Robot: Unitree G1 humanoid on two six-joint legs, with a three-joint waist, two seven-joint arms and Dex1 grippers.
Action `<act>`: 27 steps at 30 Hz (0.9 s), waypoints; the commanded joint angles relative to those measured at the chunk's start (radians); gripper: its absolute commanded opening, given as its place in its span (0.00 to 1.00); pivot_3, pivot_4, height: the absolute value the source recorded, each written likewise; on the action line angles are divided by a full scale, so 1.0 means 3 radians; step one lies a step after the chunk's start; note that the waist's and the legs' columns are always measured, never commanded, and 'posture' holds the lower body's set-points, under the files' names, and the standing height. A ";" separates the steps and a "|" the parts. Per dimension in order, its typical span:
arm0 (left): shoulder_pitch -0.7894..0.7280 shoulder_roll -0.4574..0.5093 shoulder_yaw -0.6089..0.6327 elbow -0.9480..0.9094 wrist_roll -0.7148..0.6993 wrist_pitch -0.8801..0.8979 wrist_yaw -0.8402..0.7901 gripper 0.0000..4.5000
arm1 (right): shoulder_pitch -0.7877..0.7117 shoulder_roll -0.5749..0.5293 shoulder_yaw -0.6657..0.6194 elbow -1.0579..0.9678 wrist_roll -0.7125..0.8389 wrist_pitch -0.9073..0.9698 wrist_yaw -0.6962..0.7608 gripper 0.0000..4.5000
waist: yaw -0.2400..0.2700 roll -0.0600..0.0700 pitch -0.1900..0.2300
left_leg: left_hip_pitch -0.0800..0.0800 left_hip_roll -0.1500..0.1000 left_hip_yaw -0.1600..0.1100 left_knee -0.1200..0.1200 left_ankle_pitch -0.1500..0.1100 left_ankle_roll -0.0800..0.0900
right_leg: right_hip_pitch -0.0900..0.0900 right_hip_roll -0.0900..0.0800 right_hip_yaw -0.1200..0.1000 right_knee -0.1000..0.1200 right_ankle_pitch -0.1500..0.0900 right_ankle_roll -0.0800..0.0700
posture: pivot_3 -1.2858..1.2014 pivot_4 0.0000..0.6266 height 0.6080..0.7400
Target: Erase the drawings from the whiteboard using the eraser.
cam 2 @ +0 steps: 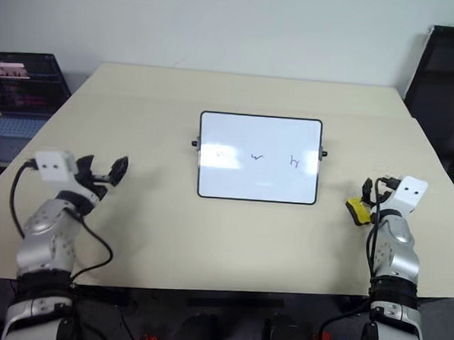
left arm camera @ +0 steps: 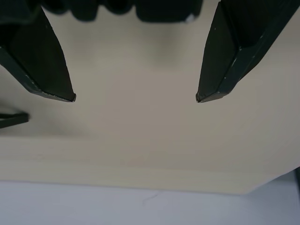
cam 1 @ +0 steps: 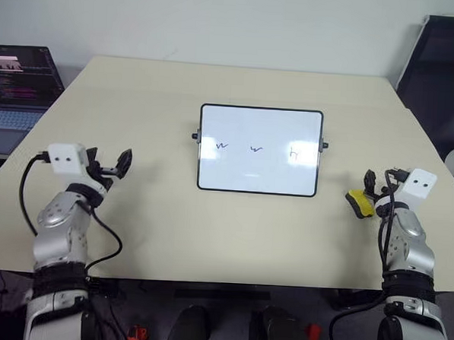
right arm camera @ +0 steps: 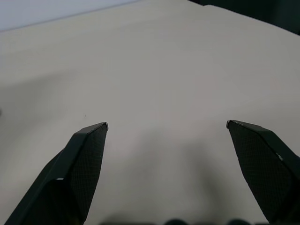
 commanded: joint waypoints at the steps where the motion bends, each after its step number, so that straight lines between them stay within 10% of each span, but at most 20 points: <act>1: 0.0059 0.0020 0.0112 -0.0353 -0.0080 0.0075 0.0078 1.00 | 0.0003 -0.0039 -0.0026 -0.0140 -0.0008 0.0001 0.0051 0.99 | 0.0008 0.0000 0.0000 | 0.0000 0.0000 0.0001 0.0001 0.0000 0.0000 | 0.0000 0.0000 -0.0001 0.0000 0.0000 0.0000 | 0.52 0.24 1.00; 27: -0.0492 -0.0111 -0.0014 0.0055 0.0006 -0.0103 0.0010 1.00 | -0.0138 -0.0222 -0.0229 -0.0051 -0.0015 -0.0100 -0.0006 0.99 | 0.0016 0.0000 0.0000 | 0.0001 -0.0001 0.0006 0.0000 0.0000 0.0000 | 0.0002 0.0003 0.0003 -0.0002 0.0000 0.0000 | 0.52 0.24 1.00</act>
